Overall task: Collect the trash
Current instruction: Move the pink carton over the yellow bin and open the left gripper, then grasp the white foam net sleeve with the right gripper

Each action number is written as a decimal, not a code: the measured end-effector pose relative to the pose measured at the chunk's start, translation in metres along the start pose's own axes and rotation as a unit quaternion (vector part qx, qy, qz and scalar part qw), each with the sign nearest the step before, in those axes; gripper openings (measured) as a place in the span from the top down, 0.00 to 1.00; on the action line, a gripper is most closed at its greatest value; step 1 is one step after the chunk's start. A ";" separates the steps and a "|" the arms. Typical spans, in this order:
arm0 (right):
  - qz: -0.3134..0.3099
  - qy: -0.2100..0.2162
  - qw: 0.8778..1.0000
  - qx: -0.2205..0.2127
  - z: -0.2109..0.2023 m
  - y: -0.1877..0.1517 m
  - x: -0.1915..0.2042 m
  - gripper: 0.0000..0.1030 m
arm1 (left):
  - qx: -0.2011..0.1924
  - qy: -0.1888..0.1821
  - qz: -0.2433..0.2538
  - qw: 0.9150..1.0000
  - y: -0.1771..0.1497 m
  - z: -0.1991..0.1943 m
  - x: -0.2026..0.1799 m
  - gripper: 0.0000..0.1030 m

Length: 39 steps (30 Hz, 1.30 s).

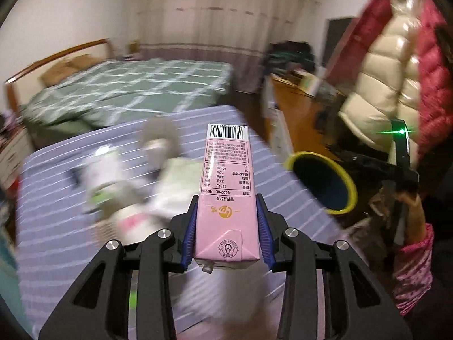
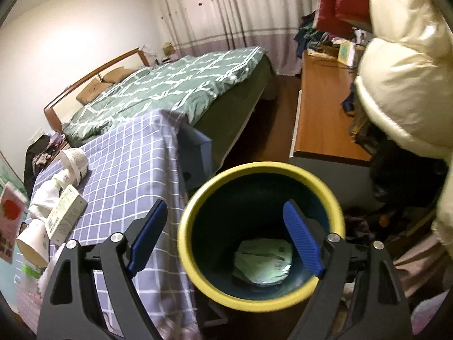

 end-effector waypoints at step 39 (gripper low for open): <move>-0.044 0.068 0.996 0.028 0.002 -0.033 0.071 0.20 | -0.087 0.068 -0.020 0.994 0.028 -0.023 0.020 0.12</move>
Point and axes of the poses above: each gripper's, at about its wrist camera, not at the fingertips, and z roughly the way its jaws point, x to its left, y to its top, the point moved 3 cm from there along z, roughly the way its jaws point, and after that the axes turned 2 degrees about -x, right-handed, at the moved point
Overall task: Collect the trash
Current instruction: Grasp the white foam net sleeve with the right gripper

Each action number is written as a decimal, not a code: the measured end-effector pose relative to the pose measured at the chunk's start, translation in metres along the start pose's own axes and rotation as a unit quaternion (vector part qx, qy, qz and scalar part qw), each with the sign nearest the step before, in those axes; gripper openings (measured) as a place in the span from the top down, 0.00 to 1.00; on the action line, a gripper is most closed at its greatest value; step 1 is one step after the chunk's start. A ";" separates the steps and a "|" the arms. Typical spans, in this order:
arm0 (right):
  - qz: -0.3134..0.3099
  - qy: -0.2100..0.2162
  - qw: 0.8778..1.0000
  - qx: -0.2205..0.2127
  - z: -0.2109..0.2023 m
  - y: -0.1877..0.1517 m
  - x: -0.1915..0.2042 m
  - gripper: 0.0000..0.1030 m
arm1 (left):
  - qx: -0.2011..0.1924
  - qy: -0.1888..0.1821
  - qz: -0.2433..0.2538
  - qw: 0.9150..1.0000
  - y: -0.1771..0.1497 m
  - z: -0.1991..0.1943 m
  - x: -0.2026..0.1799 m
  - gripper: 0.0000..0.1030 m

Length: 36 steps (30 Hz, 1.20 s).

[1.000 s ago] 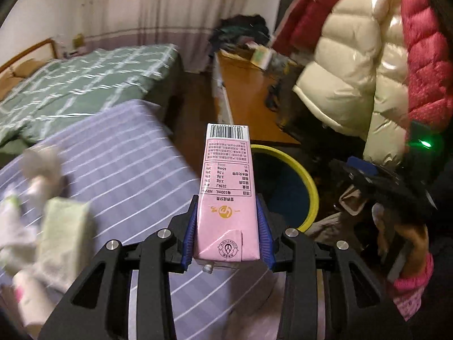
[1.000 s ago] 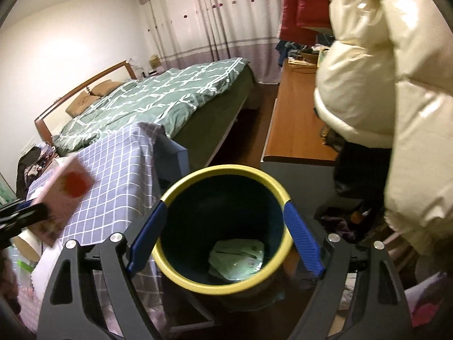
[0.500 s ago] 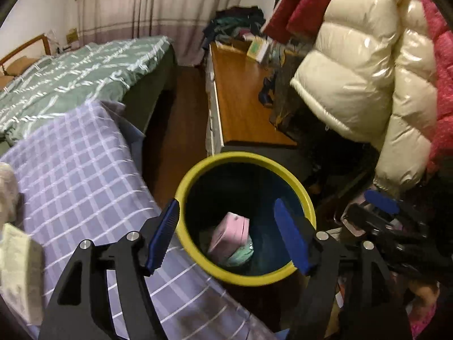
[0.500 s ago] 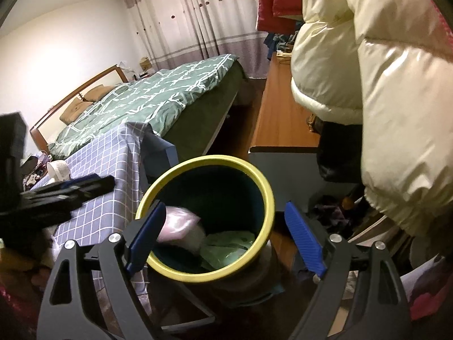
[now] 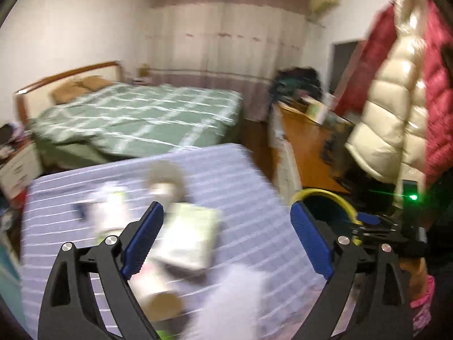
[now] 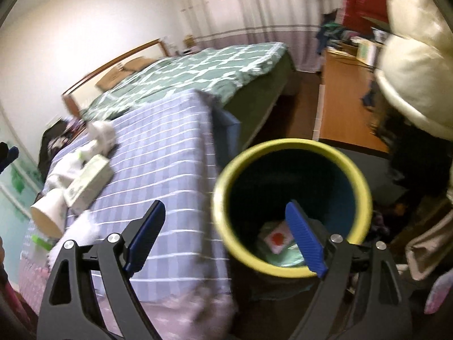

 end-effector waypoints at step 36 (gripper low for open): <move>-0.097 0.103 0.984 0.105 0.065 -0.052 0.211 0.85 | -0.020 0.099 -0.091 0.991 -0.070 -0.073 0.138 0.11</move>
Point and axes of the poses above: each gripper's, at about its wrist camera, not at the fingertips, and z roughly the way its jaws point, x to its left, y to its top, the point moved 3 cm from there along z, roughly the way its jaws point, and after that the axes turned 2 degrees about -x, right-handed, at the moved point
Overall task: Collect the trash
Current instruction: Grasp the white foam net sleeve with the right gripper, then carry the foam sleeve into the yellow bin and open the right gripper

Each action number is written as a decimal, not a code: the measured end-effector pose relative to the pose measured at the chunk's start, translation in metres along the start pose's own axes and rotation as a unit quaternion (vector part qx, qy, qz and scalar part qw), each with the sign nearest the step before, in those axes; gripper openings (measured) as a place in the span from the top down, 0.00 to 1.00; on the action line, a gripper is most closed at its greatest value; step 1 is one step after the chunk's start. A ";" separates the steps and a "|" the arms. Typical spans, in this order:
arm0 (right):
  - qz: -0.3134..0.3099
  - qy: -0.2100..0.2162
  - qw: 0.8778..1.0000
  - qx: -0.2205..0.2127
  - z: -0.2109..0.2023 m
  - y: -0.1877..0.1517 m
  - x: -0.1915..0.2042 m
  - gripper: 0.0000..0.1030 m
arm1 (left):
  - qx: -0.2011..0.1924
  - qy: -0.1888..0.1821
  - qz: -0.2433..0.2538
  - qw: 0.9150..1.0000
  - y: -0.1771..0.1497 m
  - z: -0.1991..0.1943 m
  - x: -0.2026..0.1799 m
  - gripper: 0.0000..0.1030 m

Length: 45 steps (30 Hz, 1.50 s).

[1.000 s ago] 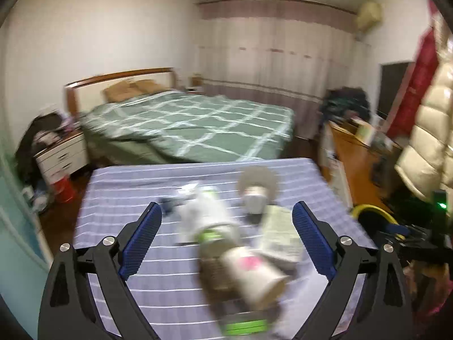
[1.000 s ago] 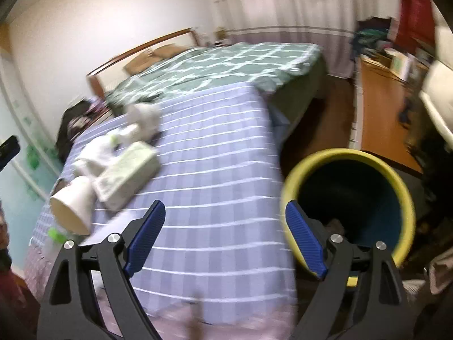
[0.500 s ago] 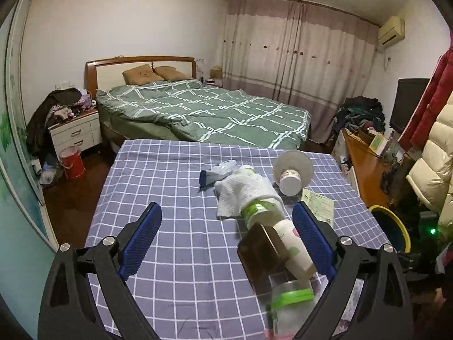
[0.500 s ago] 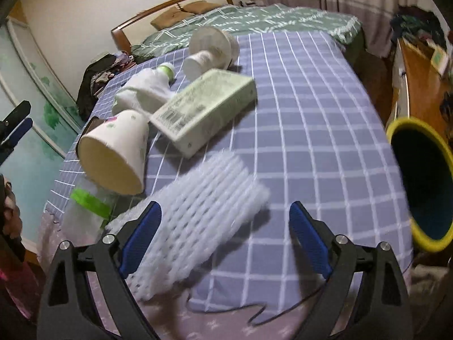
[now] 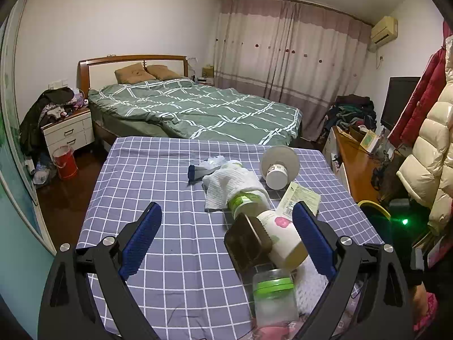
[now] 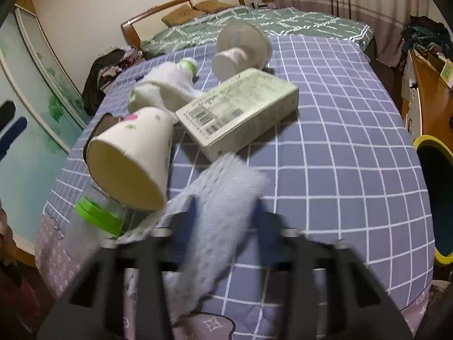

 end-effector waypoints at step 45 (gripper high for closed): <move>0.183 -0.264 0.936 -0.141 -0.107 0.014 -0.277 0.57 | 0.134 -0.046 0.069 0.987 -0.074 0.035 -0.079 0.11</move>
Point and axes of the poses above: each gripper's, at about its wrist camera, not at the fingertips, and z roughly the way its jaws point, x to its left, y to its top, the point moved 3 cm from there along z, roughly the way its jaws point, and after that the axes turned 2 degrees about -x, right-handed, at the moved point
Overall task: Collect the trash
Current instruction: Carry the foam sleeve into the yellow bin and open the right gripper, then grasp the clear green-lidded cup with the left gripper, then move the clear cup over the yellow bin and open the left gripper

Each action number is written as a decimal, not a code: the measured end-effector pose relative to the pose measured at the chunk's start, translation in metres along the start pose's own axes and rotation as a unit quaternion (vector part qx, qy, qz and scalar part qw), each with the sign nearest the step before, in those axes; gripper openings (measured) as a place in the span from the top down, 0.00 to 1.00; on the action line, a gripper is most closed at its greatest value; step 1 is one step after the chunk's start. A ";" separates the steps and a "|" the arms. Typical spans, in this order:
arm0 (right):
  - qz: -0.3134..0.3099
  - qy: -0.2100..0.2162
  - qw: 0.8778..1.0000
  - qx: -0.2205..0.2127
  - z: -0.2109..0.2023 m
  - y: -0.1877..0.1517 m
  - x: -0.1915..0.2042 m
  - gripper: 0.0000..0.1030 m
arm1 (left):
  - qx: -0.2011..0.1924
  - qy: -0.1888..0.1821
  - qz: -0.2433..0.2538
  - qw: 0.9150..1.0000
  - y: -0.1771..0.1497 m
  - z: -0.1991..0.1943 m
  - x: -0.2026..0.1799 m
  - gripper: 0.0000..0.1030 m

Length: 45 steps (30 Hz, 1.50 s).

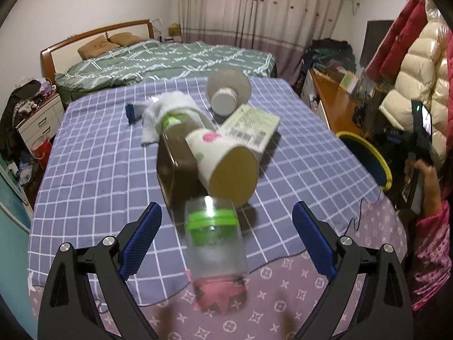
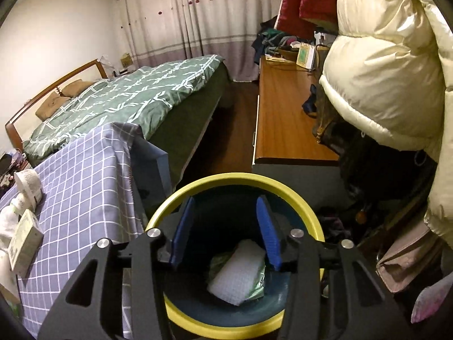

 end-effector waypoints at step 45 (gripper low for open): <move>0.043 0.025 0.998 -0.026 -0.063 -0.021 -0.081 0.56 | 0.063 -0.212 0.180 0.959 0.091 0.104 -0.253 0.49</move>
Point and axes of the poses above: each gripper's, at about its wrist camera, not at the fingertips, and z roughly the way its jaws point, x to its left, y to its top, the point moved 3 cm from there along z, roughly the way its jaws point, and after that the axes turned 2 degrees about -x, right-handed, at the moved point
